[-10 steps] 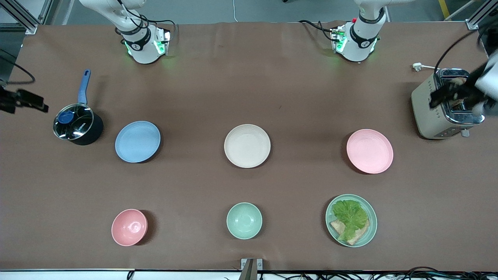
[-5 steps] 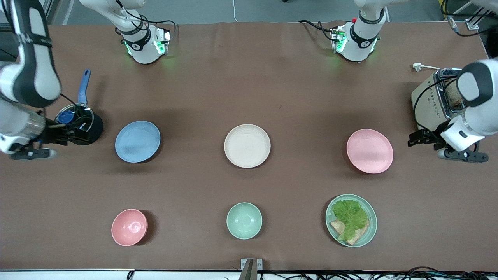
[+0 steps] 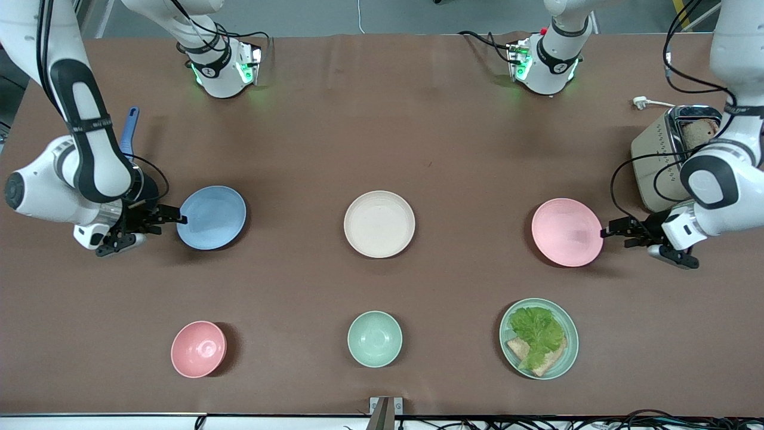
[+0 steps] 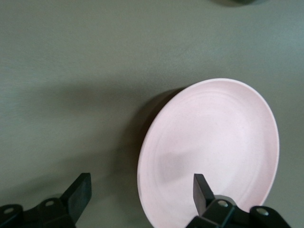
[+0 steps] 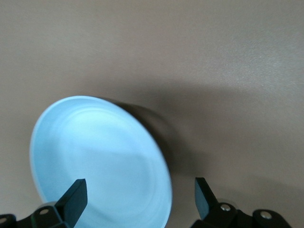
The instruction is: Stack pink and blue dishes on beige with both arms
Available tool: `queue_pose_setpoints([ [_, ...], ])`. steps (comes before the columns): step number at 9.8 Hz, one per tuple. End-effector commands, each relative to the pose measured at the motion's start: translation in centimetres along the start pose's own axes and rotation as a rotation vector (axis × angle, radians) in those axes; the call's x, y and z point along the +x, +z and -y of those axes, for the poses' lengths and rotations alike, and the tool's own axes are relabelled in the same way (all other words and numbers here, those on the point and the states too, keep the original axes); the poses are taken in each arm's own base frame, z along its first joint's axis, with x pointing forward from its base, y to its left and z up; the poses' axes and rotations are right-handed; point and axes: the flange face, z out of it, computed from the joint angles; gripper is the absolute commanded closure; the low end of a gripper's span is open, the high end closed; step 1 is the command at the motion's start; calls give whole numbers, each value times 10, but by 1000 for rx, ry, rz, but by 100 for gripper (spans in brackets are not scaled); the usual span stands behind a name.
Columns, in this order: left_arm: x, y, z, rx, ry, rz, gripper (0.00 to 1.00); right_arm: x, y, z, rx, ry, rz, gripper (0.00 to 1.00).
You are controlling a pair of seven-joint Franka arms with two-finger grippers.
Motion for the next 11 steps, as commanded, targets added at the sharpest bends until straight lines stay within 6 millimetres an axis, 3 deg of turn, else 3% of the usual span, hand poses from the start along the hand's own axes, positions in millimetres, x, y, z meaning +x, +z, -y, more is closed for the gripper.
queue_pose_setpoints([
  [1,2,27,15,-30,24,4,31,-9,7,-6,13,-23,-27,0],
  [3,4,32,13,-33,27,11,59,-14,23,-8,19,-4,-14,2],
  [5,5,34,11,-39,30,17,92,-18,30,-6,31,14,-15,22],
  [6,5,33,11,-40,31,17,100,-19,34,-6,29,13,-9,30],
  [8,9,29,8,-35,40,12,100,-20,36,-7,30,17,-7,50],
  [9,12,26,5,-33,40,7,100,-20,38,-7,32,19,-5,74],
  [10,21,11,-11,-34,57,-11,100,-20,37,-8,45,41,-18,99],
  [11,29,4,-35,-68,46,5,100,-20,36,-6,56,58,-17,100],
])
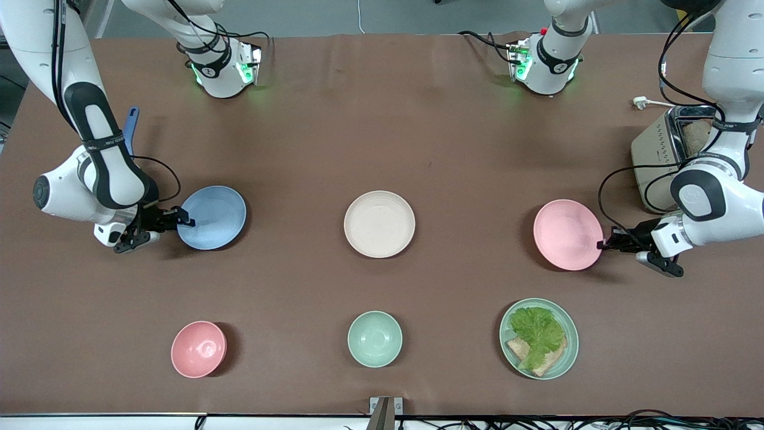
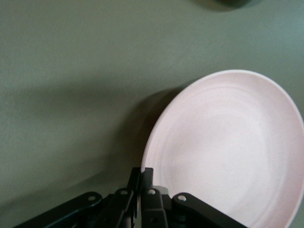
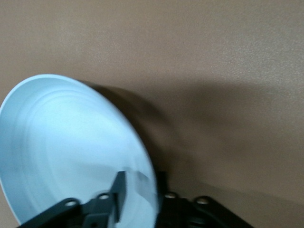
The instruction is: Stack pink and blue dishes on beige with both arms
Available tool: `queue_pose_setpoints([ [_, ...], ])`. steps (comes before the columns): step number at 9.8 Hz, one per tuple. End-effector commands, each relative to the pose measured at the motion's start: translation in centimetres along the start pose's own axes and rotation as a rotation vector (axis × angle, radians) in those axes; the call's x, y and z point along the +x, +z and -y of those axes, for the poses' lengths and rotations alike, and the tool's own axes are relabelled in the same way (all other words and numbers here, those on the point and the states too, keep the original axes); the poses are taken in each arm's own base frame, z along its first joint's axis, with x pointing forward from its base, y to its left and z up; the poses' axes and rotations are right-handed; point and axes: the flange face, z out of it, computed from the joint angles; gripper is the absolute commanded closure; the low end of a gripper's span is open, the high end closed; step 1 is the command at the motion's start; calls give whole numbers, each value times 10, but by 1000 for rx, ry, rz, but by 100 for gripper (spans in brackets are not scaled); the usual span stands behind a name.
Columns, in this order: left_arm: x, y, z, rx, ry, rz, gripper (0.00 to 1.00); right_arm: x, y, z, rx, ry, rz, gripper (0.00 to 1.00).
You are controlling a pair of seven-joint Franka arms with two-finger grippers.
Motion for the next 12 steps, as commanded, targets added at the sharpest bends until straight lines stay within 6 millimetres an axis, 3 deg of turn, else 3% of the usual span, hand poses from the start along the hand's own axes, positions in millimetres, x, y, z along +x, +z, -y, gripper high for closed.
queue_pose_setpoints([
  [1,23,-9,-59,-57,-40,4,100,-3,-3,7,50,29,-5,100],
  [2,40,-16,-97,-63,-82,-5,100,0,-17,10,87,66,5,100],
  [3,57,-18,-142,-60,-122,-3,100,9,-45,24,128,93,5,100],
  [4,72,-8,-188,-54,-184,2,100,20,-77,37,161,124,13,100],
  [6,88,27,-280,29,-248,31,100,45,-141,57,171,168,90,100],
  [7,90,49,-323,104,-274,59,100,60,-177,72,164,200,113,100],
  [8,87,72,-359,185,-307,78,100,73,-199,91,159,240,127,100],
  [9,85,88,-380,234,-322,73,100,84,-214,109,149,262,124,100],
  [10,79,109,-408,255,-309,72,100,93,-216,129,143,291,123,100],
  [12,71,145,-456,235,-332,31,100,110,-206,173,133,317,129,100],
])
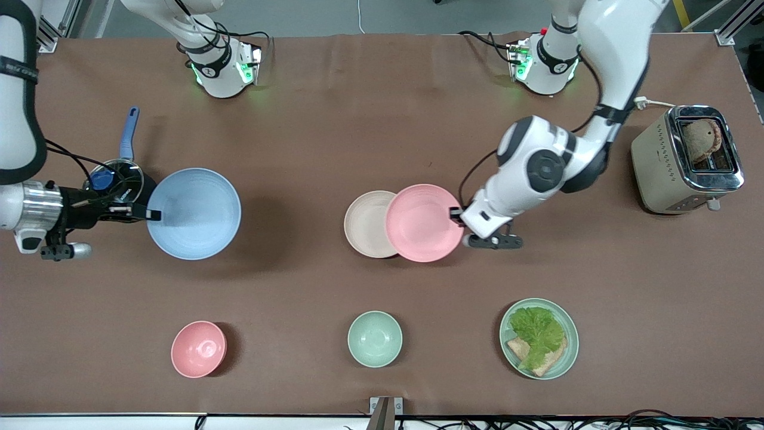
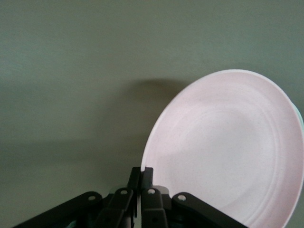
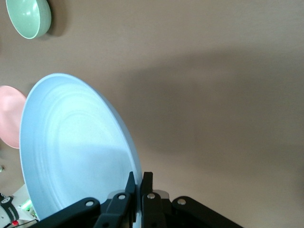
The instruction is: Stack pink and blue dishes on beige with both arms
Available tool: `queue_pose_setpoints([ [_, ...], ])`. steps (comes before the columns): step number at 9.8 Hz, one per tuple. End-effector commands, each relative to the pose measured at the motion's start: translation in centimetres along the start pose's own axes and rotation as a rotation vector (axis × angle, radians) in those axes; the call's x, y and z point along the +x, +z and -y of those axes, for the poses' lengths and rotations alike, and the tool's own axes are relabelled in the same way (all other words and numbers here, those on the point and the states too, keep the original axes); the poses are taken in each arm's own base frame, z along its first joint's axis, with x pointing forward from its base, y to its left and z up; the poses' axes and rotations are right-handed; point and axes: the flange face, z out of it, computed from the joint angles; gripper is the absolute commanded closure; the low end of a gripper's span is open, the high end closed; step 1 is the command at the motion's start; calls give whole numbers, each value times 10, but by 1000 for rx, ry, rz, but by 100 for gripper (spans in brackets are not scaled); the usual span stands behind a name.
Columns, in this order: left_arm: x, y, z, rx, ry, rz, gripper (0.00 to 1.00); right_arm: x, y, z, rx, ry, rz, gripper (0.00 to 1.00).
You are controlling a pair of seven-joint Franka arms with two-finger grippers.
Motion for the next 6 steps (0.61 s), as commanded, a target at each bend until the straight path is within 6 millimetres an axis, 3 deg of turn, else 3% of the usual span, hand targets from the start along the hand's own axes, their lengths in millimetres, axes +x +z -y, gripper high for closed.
queue_pose_setpoints([
  [1,-22,50,-35,0,-1,-20,100,8,23,48,-17,38,1,100],
  [4,-33,82,-50,29,47,-69,100,10,70,115,-26,84,-23,100],
  [6,-32,91,-49,25,50,-73,100,4,118,140,-27,102,-21,100],
])
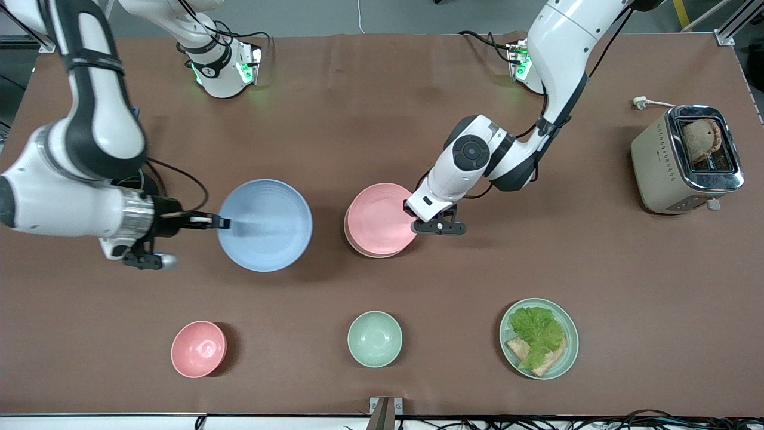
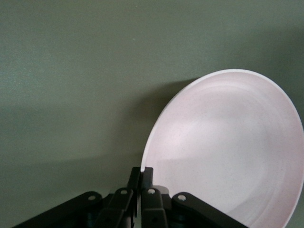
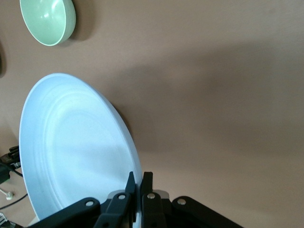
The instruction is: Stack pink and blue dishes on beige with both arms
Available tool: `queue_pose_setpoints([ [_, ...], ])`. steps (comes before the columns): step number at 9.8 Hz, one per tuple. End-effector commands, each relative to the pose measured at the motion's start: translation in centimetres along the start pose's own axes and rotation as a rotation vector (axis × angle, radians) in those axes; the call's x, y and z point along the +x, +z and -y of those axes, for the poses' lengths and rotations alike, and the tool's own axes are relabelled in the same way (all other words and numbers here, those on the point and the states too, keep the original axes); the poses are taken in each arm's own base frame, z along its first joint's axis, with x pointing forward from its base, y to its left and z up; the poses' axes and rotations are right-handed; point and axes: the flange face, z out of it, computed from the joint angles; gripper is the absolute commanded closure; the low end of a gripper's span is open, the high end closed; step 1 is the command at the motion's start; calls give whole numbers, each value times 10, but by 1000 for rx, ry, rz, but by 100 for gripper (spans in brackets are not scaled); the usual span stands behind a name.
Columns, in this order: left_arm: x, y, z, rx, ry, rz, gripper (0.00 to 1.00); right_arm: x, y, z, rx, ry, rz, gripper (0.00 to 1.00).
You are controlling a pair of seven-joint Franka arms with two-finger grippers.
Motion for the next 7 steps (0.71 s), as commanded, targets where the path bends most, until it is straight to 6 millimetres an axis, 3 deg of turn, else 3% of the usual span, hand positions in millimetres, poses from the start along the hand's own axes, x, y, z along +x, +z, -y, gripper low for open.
queue_pose_setpoints([
  [1,-1,23,6,6,0,-2,100,-14,40,25,0,37,-9,100],
  [3,-3,37,-4,0,9,10,99,-17,77,42,2,28,30,100],
  [5,-2,37,-2,3,9,10,95,-21,100,59,5,54,30,100],
  [6,0,35,2,6,3,12,68,-21,112,66,10,68,27,100],
  [7,1,30,3,8,-7,8,1,-22,126,70,12,73,28,100],
])
